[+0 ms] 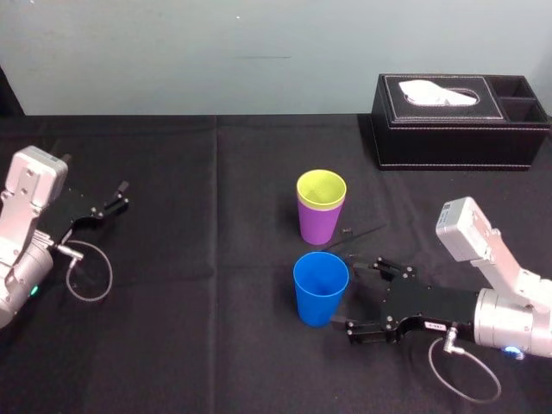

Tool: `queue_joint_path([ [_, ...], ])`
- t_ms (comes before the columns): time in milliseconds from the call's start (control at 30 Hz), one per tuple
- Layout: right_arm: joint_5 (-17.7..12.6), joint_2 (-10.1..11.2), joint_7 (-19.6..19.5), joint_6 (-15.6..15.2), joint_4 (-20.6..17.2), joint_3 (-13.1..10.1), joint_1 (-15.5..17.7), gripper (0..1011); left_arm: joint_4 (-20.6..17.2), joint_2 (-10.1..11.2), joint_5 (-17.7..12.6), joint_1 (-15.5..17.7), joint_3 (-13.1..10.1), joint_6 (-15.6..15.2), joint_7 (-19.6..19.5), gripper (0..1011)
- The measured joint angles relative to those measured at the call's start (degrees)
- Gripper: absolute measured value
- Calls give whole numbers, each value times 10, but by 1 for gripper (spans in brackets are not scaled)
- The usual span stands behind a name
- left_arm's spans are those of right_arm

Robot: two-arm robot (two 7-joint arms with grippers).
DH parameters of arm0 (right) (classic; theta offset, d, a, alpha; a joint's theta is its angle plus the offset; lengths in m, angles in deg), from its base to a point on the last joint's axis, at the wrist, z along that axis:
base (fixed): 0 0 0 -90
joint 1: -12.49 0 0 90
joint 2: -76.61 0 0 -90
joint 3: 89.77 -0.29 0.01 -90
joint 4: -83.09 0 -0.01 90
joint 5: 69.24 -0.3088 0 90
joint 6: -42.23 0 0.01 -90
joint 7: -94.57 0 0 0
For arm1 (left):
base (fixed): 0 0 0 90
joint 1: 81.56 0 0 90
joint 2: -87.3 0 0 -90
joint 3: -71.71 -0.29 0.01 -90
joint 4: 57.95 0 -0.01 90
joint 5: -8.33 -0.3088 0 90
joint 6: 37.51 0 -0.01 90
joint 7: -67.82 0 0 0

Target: Stack the three plastic cups sequentially using one hand.

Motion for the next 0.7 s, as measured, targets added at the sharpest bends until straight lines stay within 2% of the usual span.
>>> queue_joint_path([
  [267, 4, -9, 0, 0, 5, 9, -8, 1003, 0, 0, 0, 0, 0, 0, 0, 1011],
  [700, 4, -35, 8, -7, 32, 27, -39, 1003, 0, 0, 0, 0, 0, 0, 0, 1011],
])
